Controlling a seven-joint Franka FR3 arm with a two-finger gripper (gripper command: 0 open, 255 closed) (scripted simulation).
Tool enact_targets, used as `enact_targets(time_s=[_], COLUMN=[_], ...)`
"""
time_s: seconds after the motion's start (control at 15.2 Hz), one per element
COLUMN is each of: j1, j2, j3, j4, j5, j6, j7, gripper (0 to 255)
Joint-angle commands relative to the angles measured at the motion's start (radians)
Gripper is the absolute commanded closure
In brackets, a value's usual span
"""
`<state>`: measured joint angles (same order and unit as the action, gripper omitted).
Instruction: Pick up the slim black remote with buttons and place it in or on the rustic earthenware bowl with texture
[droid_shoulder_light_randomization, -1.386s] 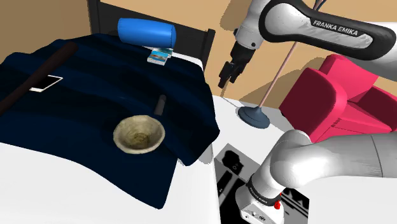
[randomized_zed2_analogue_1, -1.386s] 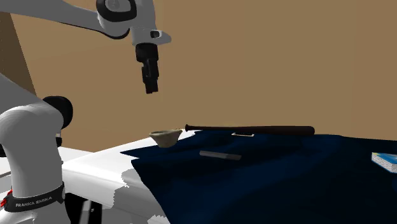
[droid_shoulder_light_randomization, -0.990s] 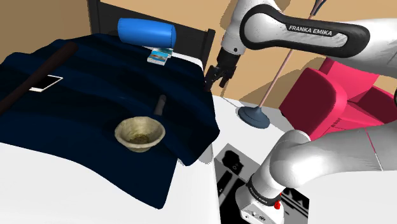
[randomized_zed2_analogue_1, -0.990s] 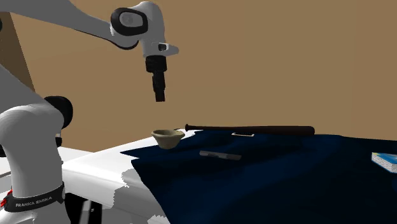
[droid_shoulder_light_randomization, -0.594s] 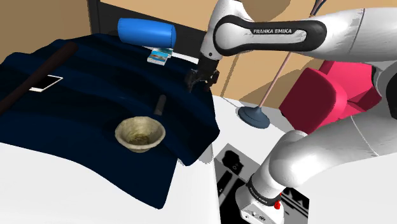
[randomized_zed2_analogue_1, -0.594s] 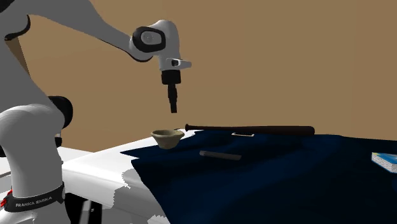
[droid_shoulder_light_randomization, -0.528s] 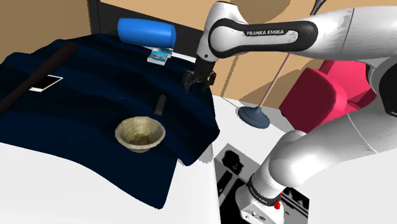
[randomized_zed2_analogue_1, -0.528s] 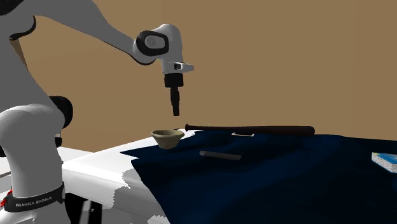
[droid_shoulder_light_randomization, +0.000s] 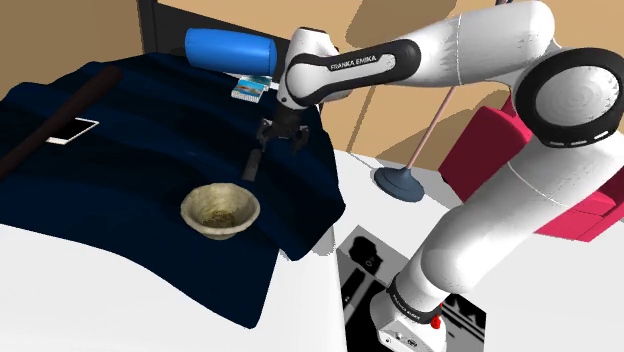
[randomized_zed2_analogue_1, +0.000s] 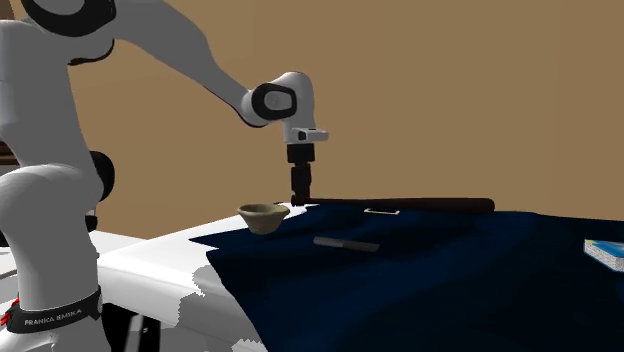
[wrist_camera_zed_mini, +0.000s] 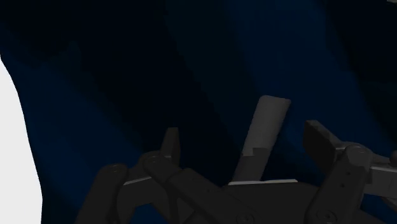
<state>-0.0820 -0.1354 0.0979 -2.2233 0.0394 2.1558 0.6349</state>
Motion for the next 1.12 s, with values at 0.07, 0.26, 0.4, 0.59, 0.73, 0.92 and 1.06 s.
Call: enact_targets(time_s=[0.07, 0.26, 0.4, 0.59, 0.73, 0.92, 1.06], j1=[-0.008, -0.011, -0.011, -0.01, -0.009, -0.007, -0.006], j2=[0.122, 0.239, 0.317, 0.408, 0.424, 0.448, 0.47], j3=[0.003, -0.002, -0.009, -0.02, -0.02, -0.02, -0.02], j4=[0.077, 0.16, 0.22, 0.295, 0.288, 0.28, 0.273], j5=[-0.001, -0.003, -0.002, 0.003, 0.002, 0.001, 0.0], j6=[0.042, 0.075, 0.091, 0.106, 0.128, 0.161, 0.189], j7=[0.096, 0.185, 0.241, 0.303, 0.303, 0.304, 0.305], gripper=[0, 0, 0, 0, 0, 0, 0])
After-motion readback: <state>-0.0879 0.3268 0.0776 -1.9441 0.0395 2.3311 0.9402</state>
